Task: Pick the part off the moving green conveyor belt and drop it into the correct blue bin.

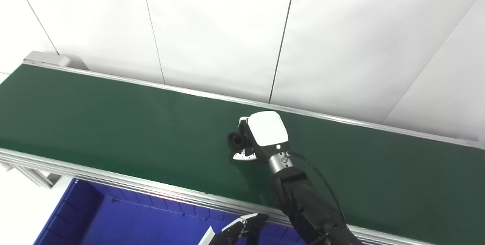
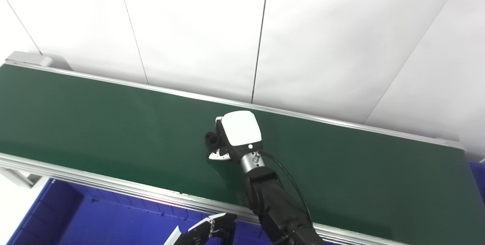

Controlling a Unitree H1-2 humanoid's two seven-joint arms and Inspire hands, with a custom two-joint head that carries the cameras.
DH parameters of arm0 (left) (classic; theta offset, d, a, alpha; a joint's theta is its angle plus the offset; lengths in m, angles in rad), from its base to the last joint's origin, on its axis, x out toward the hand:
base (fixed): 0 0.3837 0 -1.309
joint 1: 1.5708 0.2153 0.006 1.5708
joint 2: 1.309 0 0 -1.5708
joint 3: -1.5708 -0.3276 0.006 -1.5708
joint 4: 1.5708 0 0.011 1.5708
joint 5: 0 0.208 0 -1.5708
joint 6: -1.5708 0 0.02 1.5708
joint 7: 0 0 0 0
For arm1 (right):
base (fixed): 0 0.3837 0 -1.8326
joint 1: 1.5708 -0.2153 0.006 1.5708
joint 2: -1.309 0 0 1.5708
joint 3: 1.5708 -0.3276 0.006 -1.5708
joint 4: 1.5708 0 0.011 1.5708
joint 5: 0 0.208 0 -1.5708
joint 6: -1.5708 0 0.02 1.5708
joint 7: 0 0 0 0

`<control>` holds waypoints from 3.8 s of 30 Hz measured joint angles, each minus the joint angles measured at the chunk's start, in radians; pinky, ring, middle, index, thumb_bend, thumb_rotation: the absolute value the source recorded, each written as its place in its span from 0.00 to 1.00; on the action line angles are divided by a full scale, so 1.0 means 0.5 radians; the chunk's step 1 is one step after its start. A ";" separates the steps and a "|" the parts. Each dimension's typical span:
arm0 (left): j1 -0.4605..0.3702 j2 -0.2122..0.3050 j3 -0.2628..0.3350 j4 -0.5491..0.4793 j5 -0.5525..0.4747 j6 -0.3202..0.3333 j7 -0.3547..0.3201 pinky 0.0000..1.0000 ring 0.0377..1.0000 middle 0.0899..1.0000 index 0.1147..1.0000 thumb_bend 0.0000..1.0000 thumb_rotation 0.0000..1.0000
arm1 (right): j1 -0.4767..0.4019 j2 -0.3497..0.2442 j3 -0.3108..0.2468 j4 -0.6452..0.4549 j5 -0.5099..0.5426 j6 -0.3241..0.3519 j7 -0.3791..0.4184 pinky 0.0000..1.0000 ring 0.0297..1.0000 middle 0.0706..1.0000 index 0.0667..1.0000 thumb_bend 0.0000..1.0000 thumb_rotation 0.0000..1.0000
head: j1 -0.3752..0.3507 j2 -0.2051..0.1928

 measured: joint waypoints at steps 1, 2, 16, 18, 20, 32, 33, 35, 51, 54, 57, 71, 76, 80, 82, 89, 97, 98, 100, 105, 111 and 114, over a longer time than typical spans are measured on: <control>0.000 0.000 0.000 0.000 0.000 0.000 0.000 0.75 0.81 0.81 0.79 0.84 0.60 | 0.000 0.000 -0.001 0.000 0.001 0.000 0.000 0.05 0.08 0.12 0.45 0.51 0.11 | 0.000 0.000; 0.000 0.000 0.000 0.000 0.000 0.001 0.000 0.75 0.81 0.81 0.79 0.84 0.60 | 0.000 0.000 -0.001 -0.001 0.002 0.001 0.001 0.05 0.08 0.12 0.45 0.51 0.11 | 0.000 0.000; -0.004 0.014 -0.018 -0.013 -0.068 0.028 -0.010 0.79 0.82 0.80 0.79 0.86 0.56 | 0.260 -0.148 -0.064 -0.567 0.095 0.003 0.209 0.07 0.10 0.14 0.44 0.50 0.14 | -0.156 0.064; -0.004 0.014 -0.019 -0.013 -0.090 0.030 -0.018 0.79 0.82 0.79 0.79 0.86 0.57 | 0.312 -0.191 -0.070 -0.679 0.093 0.004 0.264 0.08 0.11 0.15 0.45 0.50 0.14 | -0.199 0.077; -0.007 0.016 -0.018 -0.014 -0.102 0.035 -0.033 0.79 0.82 0.79 0.79 0.87 0.58 | 0.351 -0.239 -0.077 -0.820 0.073 0.005 0.346 0.08 0.11 0.16 0.45 0.50 0.14 | -0.245 0.092; -0.030 0.099 0.031 -0.059 -0.242 0.075 -0.110 0.80 0.82 0.81 0.81 0.86 0.69 | 0.519 -0.246 -0.159 -1.527 -0.071 0.075 0.739 0.09 0.12 0.17 0.45 0.51 0.14 | -0.589 0.196; -0.029 0.112 0.037 -0.062 -0.244 0.077 -0.119 0.80 0.82 0.81 0.81 0.86 0.69 | 0.536 -0.245 -0.166 -1.564 -0.095 0.079 0.776 0.09 0.11 0.17 0.45 0.51 0.14 | -0.589 0.205; -0.028 0.131 0.055 -0.074 -0.262 0.087 -0.132 0.81 0.83 0.82 0.82 0.86 0.70 | 0.565 -0.234 -0.180 -1.618 -0.126 0.083 0.828 0.09 0.12 0.17 0.45 0.51 0.14 | -0.629 0.221; 0.026 0.217 0.195 -0.373 -0.398 0.239 -0.175 0.89 0.89 0.84 0.87 0.81 0.78 | 1.074 -0.295 -0.444 -2.304 -0.303 0.087 1.299 0.10 0.13 0.18 0.45 0.51 0.13 | -0.933 0.426; 0.025 0.259 0.220 -0.429 -0.431 0.280 -0.200 0.88 0.88 0.84 0.88 0.81 0.78 | 1.211 -0.319 -0.469 -2.405 -0.357 0.086 1.373 0.10 0.13 0.19 0.45 0.50 0.14 | -0.966 0.469; 0.025 0.271 0.245 -0.483 -0.445 0.344 -0.209 0.87 0.87 0.82 0.87 0.81 0.78 | 1.303 -0.313 -0.479 -2.514 -0.400 0.086 1.465 0.10 0.13 0.18 0.45 0.50 0.14 | -1.006 0.540; -0.030 0.269 0.309 -0.545 -0.478 0.498 -0.235 0.82 0.85 0.80 0.85 0.85 0.78 | 1.750 -0.287 -0.592 -2.581 -0.516 0.080 1.576 0.11 0.14 0.20 0.45 0.51 0.13 | -1.074 0.580; -0.051 0.267 0.315 -0.546 -0.478 0.517 -0.236 0.82 0.85 0.79 0.85 0.85 0.79 | 1.848 -0.255 -0.569 -2.362 -0.636 0.081 1.642 0.13 0.17 0.40 0.45 0.53 0.02 | -1.117 0.632; -0.071 0.261 0.323 -0.547 -0.475 0.531 -0.235 0.80 0.84 0.79 0.85 0.85 0.80 | 1.806 -0.252 -0.566 -2.240 -0.789 0.082 1.812 0.17 0.23 0.41 0.46 0.53 0.00 | -1.108 0.638; -0.071 0.260 0.323 -0.555 -0.473 0.536 -0.235 0.80 0.84 0.80 0.86 0.85 0.80 | 1.777 -0.244 -0.566 -2.221 -0.916 0.082 1.929 0.17 0.23 0.43 0.57 0.55 0.00 | -1.098 0.638; -0.068 0.256 0.324 -0.596 -0.469 0.556 -0.233 0.80 0.84 0.80 0.85 0.85 0.80 | 1.749 -0.194 -0.574 -2.190 -1.233 0.080 2.260 0.29 0.46 0.74 0.75 0.95 0.55 | -1.071 0.647; -0.063 0.254 0.323 -0.596 -0.463 0.556 -0.232 0.81 0.85 0.80 0.85 0.84 0.79 | 1.760 -0.191 -0.569 -2.223 -1.268 0.063 2.351 0.46 0.57 0.73 0.76 1.00 0.53 | -1.034 0.626; -0.061 0.253 0.322 -0.596 -0.463 0.556 -0.232 0.81 0.85 0.80 0.85 0.85 0.79 | 1.761 -0.191 -0.569 -2.233 -1.259 0.061 2.361 0.46 0.57 0.72 0.76 1.00 0.53 | -1.031 0.623; -0.056 0.253 0.320 -0.596 -0.456 0.556 -0.232 0.81 0.85 0.80 0.85 0.85 0.79 | 1.761 -0.191 -0.570 -2.246 -1.246 0.058 2.375 0.47 0.57 0.71 0.75 1.00 0.54 | -1.016 0.614; -0.032 0.242 0.308 -0.596 -0.439 0.556 -0.232 0.82 0.85 0.81 0.85 0.84 0.77 | 1.826 -0.177 -0.593 -2.408 -1.129 0.056 2.437 0.45 0.59 0.72 0.75 0.92 0.61 | -0.927 0.583; -0.015 0.236 0.295 -0.569 -0.440 0.541 -0.235 0.82 0.85 0.81 0.84 0.84 0.75 | 2.008 0.054 -0.665 -2.806 -0.671 0.090 2.452 0.45 0.58 0.66 0.69 0.81 0.65 | -0.850 0.519; -0.014 0.235 0.291 -0.519 -0.439 0.537 -0.235 0.81 0.85 0.81 0.84 0.83 0.74 | 2.143 0.172 -0.730 -2.835 -0.268 0.089 2.202 0.44 0.51 0.59 0.65 0.75 0.62 | -0.829 0.497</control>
